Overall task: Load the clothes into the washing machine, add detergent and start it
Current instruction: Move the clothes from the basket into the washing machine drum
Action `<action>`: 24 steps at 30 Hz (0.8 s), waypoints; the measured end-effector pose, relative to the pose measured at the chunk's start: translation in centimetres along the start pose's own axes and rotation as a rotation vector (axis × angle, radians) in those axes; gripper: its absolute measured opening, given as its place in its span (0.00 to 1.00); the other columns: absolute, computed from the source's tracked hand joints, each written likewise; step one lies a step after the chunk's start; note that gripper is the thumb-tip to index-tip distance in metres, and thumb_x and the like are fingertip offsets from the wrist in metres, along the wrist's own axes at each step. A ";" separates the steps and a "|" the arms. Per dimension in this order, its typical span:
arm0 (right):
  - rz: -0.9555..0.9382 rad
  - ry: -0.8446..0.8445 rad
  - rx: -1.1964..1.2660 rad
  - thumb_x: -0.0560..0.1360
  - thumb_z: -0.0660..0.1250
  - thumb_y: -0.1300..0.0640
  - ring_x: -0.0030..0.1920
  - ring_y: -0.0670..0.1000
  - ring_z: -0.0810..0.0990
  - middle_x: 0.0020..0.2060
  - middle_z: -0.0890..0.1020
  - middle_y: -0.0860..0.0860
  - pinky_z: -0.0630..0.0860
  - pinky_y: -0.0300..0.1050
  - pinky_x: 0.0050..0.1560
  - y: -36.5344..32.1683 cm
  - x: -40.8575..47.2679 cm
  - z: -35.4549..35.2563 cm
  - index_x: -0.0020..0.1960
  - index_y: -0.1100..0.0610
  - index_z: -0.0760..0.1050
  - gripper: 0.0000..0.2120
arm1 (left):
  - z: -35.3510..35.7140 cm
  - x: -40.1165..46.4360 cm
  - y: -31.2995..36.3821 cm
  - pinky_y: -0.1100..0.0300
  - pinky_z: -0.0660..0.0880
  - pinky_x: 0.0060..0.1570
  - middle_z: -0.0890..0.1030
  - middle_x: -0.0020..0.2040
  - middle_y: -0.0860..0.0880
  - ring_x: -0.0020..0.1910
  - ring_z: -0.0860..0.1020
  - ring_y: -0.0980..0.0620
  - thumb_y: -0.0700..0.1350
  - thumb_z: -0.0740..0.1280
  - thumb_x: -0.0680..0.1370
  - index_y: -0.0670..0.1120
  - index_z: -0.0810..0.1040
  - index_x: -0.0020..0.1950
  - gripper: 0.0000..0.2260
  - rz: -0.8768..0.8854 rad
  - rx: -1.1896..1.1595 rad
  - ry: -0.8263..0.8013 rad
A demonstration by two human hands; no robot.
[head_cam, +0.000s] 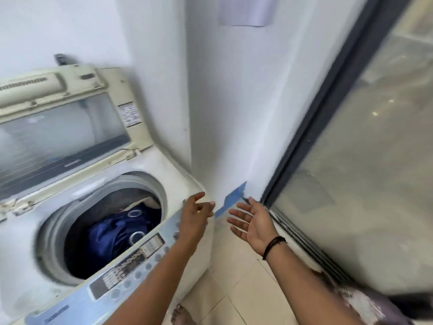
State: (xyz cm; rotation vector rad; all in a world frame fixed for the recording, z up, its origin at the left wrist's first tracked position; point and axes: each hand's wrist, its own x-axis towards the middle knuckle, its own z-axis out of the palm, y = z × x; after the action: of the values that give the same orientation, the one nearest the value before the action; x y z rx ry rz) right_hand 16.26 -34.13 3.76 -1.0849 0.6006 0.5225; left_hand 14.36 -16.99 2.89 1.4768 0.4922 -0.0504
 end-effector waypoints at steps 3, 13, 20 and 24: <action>-0.050 0.109 0.053 0.78 0.63 0.40 0.49 0.58 0.84 0.52 0.85 0.57 0.80 0.50 0.48 0.7 -3.4 -5.9 0.58 0.58 0.78 0.22 | 5.8 -4.5 -0.3 0.54 0.79 0.47 0.84 0.52 0.48 0.49 0.84 0.49 0.46 0.70 0.79 0.52 0.74 0.66 0.16 0.035 0.098 -0.193; -0.144 0.379 0.363 0.79 0.62 0.42 0.41 0.54 0.83 0.45 0.85 0.54 0.78 0.45 0.43 3.9 -12.5 -24.7 0.51 0.55 0.77 0.16 | 21.4 -16.2 -6.3 0.56 0.78 0.45 0.84 0.54 0.46 0.51 0.84 0.47 0.47 0.71 0.79 0.52 0.75 0.64 0.15 -0.108 0.312 -0.647; -0.206 0.603 0.642 0.80 0.61 0.44 0.39 0.55 0.82 0.42 0.84 0.55 0.76 0.45 0.39 5.6 -16.7 -35.4 0.52 0.57 0.77 0.17 | 30.6 -19.2 -9.7 0.54 0.78 0.45 0.84 0.54 0.47 0.47 0.85 0.48 0.47 0.71 0.78 0.52 0.76 0.62 0.13 -0.136 0.583 -0.880; -0.185 0.706 0.749 0.81 0.59 0.46 0.34 0.54 0.79 0.38 0.82 0.54 0.74 0.44 0.37 6.6 -18.1 -40.9 0.49 0.58 0.77 0.16 | 36.5 -20.0 -12.1 0.58 0.76 0.42 0.85 0.51 0.48 0.43 0.84 0.49 0.44 0.71 0.78 0.50 0.79 0.56 0.07 -0.146 0.702 -0.975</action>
State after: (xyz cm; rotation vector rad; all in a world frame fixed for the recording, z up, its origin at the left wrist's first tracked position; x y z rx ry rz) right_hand -9.08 -71.03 -2.20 -0.5644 1.1792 -0.2772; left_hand 2.82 -58.54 -1.06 1.8583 -0.2584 -1.0953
